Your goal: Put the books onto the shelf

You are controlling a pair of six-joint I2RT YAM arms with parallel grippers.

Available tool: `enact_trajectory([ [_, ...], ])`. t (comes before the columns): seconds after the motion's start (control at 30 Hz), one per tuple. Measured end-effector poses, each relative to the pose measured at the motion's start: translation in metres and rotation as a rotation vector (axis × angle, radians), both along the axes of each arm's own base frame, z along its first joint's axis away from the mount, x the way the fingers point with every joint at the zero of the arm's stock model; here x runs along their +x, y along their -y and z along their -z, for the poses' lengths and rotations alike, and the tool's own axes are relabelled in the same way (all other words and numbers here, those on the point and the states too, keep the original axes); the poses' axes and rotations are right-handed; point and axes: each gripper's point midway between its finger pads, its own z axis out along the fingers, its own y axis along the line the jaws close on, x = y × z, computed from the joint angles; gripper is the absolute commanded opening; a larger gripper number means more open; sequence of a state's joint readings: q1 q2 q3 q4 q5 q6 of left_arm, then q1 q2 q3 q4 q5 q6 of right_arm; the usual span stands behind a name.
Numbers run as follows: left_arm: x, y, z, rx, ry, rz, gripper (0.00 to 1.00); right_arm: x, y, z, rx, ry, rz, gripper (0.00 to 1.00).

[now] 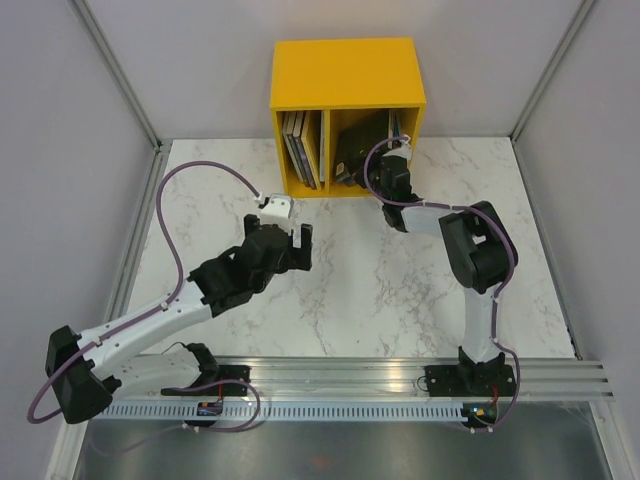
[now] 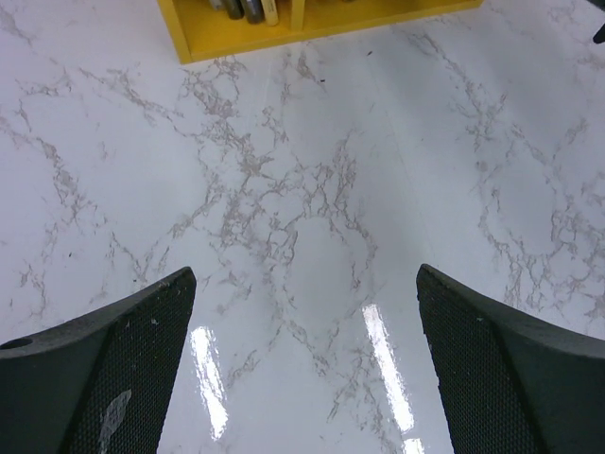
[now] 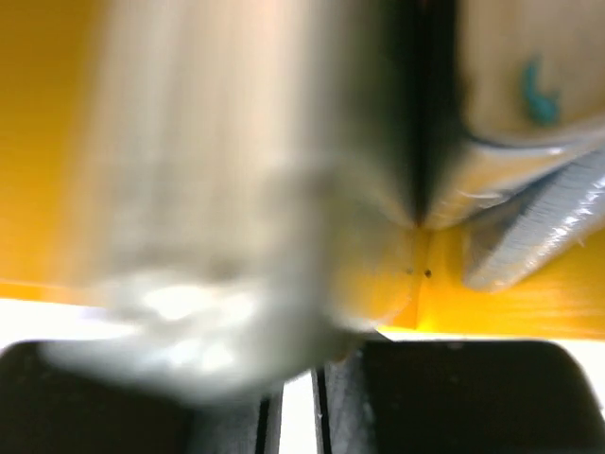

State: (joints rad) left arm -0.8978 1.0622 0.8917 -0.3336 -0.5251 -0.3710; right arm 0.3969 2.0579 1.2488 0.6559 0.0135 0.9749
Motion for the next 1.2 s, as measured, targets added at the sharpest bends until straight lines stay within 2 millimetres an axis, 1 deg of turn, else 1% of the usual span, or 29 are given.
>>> enact_trajectory([
  [0.1, -0.005, -0.007, 0.010, 0.006, -0.016, -0.020, 1.00, -0.004, -0.001, -0.010, 0.006, 0.052, -0.001, 0.28],
  [0.13, -0.006, -0.009, 0.013, 0.009, -0.019, -0.028, 1.00, -0.008, 0.001, -0.013, 0.007, 0.068, 0.002, 0.39],
  [0.2, -0.007, -0.013, 0.018, 0.018, -0.026, -0.038, 1.00, -0.020, 0.010, -0.020, 0.008, 0.089, 0.011, 0.51],
  [0.23, -0.008, -0.015, 0.020, 0.024, -0.029, -0.042, 1.00, -0.027, 0.015, -0.027, 0.007, 0.107, 0.012, 0.57],
  [0.27, -0.009, -0.017, 0.022, 0.030, -0.032, -0.048, 1.00, -0.033, 0.018, -0.033, 0.007, 0.118, 0.014, 0.60],
  [0.33, -0.010, -0.020, 0.024, 0.034, -0.031, -0.054, 1.00, -0.047, 0.025, -0.056, 0.015, 0.166, 0.009, 0.65],
  [0.4, -0.011, -0.023, 0.023, 0.035, -0.027, -0.061, 1.00, -0.064, 0.031, -0.086, 0.030, 0.229, 0.001, 0.65],
  [0.47, -0.011, -0.027, 0.021, 0.031, -0.016, -0.073, 1.00, -0.087, 0.037, -0.112, 0.044, 0.284, -0.018, 0.65],
  [0.5, -0.012, -0.029, 0.020, 0.029, -0.011, -0.078, 1.00, -0.101, 0.040, -0.125, 0.051, 0.312, -0.028, 0.66],
  [0.53, -0.013, -0.031, 0.020, 0.027, -0.007, -0.082, 1.00, -0.113, 0.043, -0.132, 0.054, 0.328, -0.036, 0.66],
  [0.57, -0.014, -0.036, 0.021, 0.027, -0.001, -0.094, 1.00, -0.132, 0.048, -0.141, 0.055, 0.350, -0.045, 0.66],
  [0.63, -0.017, -0.043, 0.024, 0.028, 0.003, -0.110, 1.00, -0.159, 0.055, -0.151, 0.046, 0.370, -0.053, 0.67],
  [0.8, -0.028, -0.060, 0.038, 0.032, 0.002, -0.129, 1.00, -0.224, 0.073, -0.166, -0.024, 0.375, -0.063, 0.70],
  [0.83, -0.030, -0.063, 0.041, 0.025, 0.000, -0.132, 1.00, -0.232, 0.076, -0.166, -0.034, 0.373, -0.065, 0.71],
  [0.9, -0.034, -0.066, 0.042, -0.005, 0.002, -0.137, 1.00, -0.252, 0.089, -0.161, -0.056, 0.362, -0.055, 0.73],
  [0.93, -0.036, -0.068, 0.042, -0.022, 0.004, -0.141, 1.00, -0.262, 0.095, -0.154, -0.068, 0.347, -0.051, 0.76],
  [1.07, -0.040, -0.073, 0.046, -0.065, 0.004, -0.160, 1.00, -0.292, 0.118, -0.119, -0.116, 0.275, -0.022, 0.82],
  [1.13, -0.042, -0.075, 0.048, -0.078, -0.001, -0.170, 1.00, -0.305, 0.131, -0.107, -0.131, 0.254, 0.004, 0.89],
  [1.2, -0.044, -0.077, 0.052, -0.089, -0.004, -0.177, 1.00, -0.315, 0.141, -0.102, -0.139, 0.248, 0.030, 0.92],
])
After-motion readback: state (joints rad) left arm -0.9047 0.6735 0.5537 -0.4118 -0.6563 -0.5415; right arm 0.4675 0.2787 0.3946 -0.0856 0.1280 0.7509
